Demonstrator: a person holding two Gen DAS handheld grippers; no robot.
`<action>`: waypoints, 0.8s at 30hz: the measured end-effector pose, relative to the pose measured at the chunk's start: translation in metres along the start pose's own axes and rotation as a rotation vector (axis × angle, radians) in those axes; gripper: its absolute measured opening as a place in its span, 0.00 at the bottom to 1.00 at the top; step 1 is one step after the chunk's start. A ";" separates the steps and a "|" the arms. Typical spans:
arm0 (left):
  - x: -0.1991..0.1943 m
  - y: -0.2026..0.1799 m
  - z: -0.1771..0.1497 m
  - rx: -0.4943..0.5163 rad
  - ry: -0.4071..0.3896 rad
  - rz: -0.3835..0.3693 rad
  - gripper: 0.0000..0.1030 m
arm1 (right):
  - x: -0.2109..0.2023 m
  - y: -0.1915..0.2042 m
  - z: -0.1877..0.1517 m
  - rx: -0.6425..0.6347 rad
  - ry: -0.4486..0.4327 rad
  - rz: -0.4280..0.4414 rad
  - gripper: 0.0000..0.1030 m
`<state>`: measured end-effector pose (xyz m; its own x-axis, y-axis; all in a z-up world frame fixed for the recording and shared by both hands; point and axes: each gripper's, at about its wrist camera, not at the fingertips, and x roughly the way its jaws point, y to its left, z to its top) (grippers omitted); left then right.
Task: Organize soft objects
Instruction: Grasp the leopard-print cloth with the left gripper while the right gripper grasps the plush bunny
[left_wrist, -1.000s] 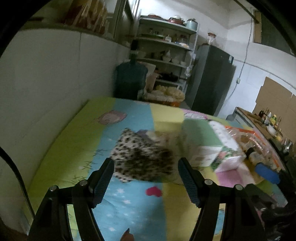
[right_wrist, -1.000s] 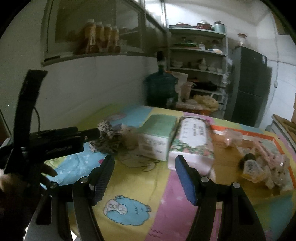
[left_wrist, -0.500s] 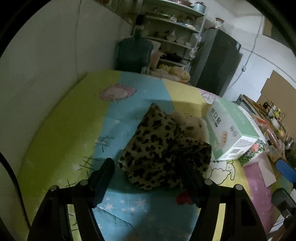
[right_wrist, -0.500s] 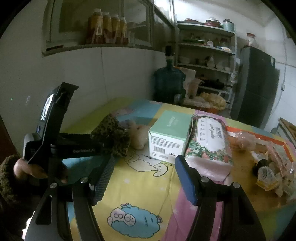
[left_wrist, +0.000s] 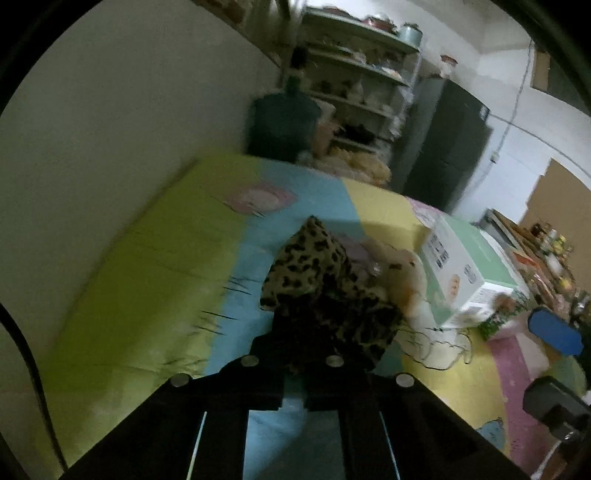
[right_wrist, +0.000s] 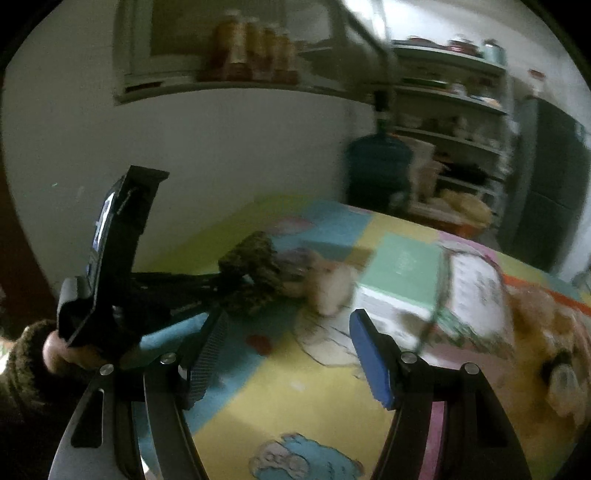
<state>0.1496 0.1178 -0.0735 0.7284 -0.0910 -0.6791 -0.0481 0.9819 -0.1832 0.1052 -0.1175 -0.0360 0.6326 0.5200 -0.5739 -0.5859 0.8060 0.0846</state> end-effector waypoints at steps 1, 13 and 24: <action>-0.006 0.003 -0.001 -0.006 -0.017 0.018 0.06 | 0.002 0.002 0.005 -0.020 0.002 0.026 0.68; -0.066 0.022 -0.007 -0.020 -0.202 0.117 0.06 | 0.097 0.014 0.073 -0.368 0.235 0.102 0.68; -0.057 0.036 -0.010 -0.053 -0.168 0.063 0.06 | 0.172 0.016 0.061 -0.539 0.514 0.027 0.68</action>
<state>0.0998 0.1572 -0.0483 0.8266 0.0040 -0.5628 -0.1304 0.9742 -0.1844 0.2355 0.0024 -0.0840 0.3754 0.2332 -0.8971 -0.8485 0.4759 -0.2314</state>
